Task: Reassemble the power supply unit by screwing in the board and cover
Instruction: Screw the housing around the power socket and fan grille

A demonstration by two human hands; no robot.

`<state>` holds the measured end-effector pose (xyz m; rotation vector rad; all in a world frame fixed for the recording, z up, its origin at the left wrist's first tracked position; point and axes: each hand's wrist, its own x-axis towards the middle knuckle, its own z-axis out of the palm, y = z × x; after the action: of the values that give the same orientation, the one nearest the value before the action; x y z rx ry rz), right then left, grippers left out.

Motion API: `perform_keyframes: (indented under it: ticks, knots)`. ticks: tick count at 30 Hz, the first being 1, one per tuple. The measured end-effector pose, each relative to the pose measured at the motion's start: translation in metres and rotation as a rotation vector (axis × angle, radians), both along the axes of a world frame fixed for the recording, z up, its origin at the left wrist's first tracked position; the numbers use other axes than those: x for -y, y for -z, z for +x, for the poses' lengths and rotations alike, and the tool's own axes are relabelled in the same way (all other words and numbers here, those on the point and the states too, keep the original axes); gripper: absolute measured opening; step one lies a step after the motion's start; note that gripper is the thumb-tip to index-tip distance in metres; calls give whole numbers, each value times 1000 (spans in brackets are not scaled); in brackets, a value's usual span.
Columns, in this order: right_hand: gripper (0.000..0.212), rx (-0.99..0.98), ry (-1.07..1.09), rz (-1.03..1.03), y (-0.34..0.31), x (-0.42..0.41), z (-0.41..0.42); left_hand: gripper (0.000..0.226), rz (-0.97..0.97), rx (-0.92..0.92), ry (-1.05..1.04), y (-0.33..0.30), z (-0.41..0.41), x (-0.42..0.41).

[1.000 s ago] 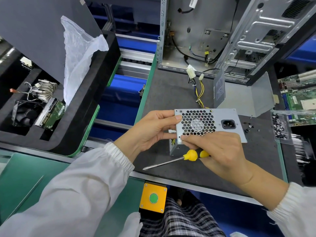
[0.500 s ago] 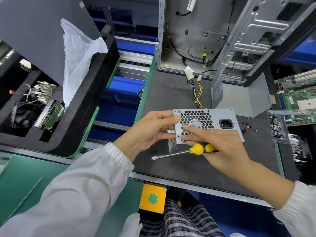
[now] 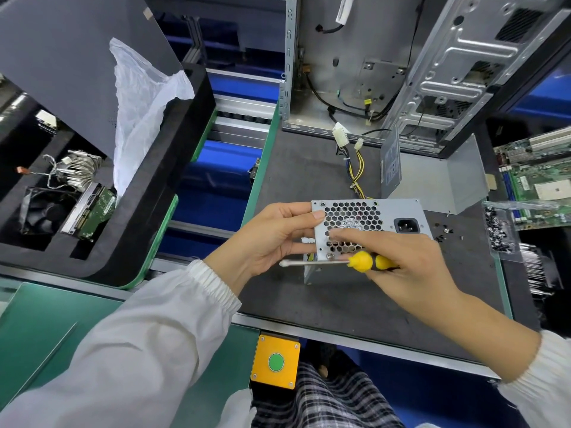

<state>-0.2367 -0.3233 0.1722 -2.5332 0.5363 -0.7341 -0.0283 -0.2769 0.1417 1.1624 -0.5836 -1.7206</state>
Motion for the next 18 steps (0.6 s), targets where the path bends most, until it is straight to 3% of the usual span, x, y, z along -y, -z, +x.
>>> perform_keyframes:
  ticks: [2,5,8,18]
  knots:
    - [28,-59,29,20,-17,9,-2,30,-9,-4,0,0,0,0]
    - [38,-341,41,21,-53,34,-8,27,-8,0,-2,1,-1,1]
    - [34,-518,-49,-26,-89,51,-13,29,-4,-18,0,0,-1,0]
    - [15,-700,-206,-516,-131,33,-12,28,-11,12,-9,0,-2,0]
